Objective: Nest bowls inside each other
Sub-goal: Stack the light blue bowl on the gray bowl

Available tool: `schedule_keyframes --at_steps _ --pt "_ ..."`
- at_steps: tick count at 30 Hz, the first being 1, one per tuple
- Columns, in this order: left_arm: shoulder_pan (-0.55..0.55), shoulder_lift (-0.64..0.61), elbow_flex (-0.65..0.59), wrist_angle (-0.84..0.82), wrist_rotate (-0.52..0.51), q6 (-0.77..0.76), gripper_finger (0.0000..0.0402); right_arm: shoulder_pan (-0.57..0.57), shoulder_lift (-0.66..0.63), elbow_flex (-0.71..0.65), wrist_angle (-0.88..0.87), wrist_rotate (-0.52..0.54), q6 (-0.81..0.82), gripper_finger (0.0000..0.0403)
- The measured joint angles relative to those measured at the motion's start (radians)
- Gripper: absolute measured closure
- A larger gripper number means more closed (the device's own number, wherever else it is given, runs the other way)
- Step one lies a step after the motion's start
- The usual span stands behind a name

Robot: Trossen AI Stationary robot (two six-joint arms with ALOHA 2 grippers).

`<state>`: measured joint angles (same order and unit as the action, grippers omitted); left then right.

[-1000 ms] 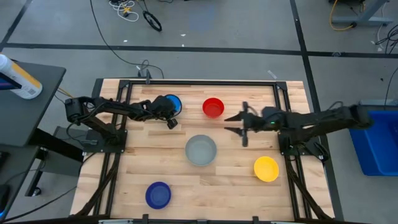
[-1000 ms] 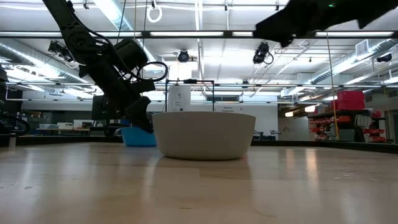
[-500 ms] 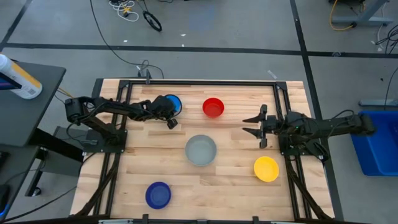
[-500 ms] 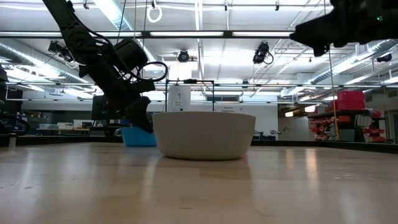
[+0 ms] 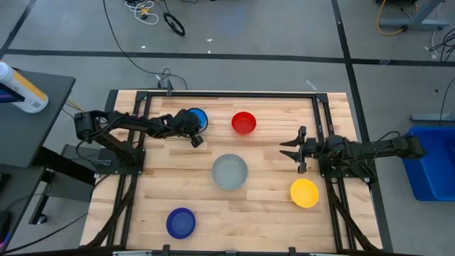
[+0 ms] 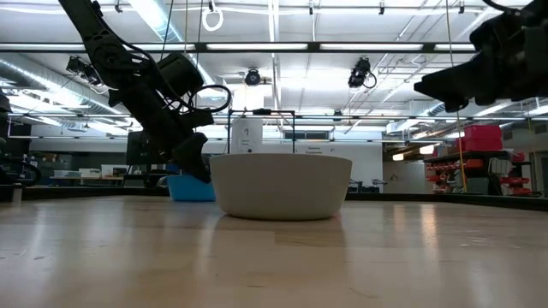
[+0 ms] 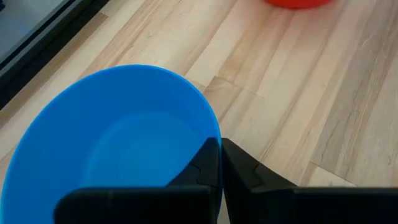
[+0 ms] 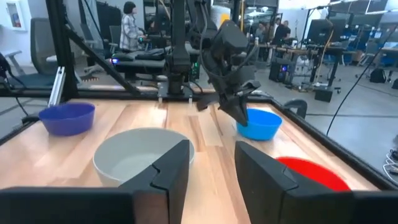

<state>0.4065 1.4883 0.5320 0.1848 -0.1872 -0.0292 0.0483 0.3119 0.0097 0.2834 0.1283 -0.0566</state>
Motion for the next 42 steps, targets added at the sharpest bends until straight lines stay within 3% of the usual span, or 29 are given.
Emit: schedule_keyframes --at_steps 7,12,20,30,32,36,42 --pt "-0.002 0.000 0.000 0.014 -0.003 0.014 0.0396 0.000 0.000 0.000 -0.004 -0.106 -0.008 0.0274" --pt "-0.029 0.001 -0.001 0.047 -0.021 0.018 0.0396 0.000 0.000 0.000 -0.005 -0.114 -0.011 0.0267" --pt "-0.117 0.001 0.011 0.068 -0.105 0.034 0.0396 0.000 0.000 0.000 -0.005 -0.117 -0.026 0.0264" --pt "-0.257 -0.050 0.053 0.070 -0.187 0.050 0.0396 0.000 0.001 0.000 0.024 -0.263 -0.065 0.0285" --pt "-0.278 -0.067 0.058 0.071 -0.189 0.054 0.0396 0.001 0.001 0.000 0.019 -0.231 -0.058 0.0290" --pt "-0.317 -0.101 0.060 0.077 -0.176 0.054 0.0396 0.000 0.001 0.000 -0.005 -0.060 -0.029 0.0300" --pt "-0.390 -0.114 0.061 0.144 -0.137 0.064 0.0396 -0.002 0.001 0.000 0.023 0.074 0.055 0.0304"
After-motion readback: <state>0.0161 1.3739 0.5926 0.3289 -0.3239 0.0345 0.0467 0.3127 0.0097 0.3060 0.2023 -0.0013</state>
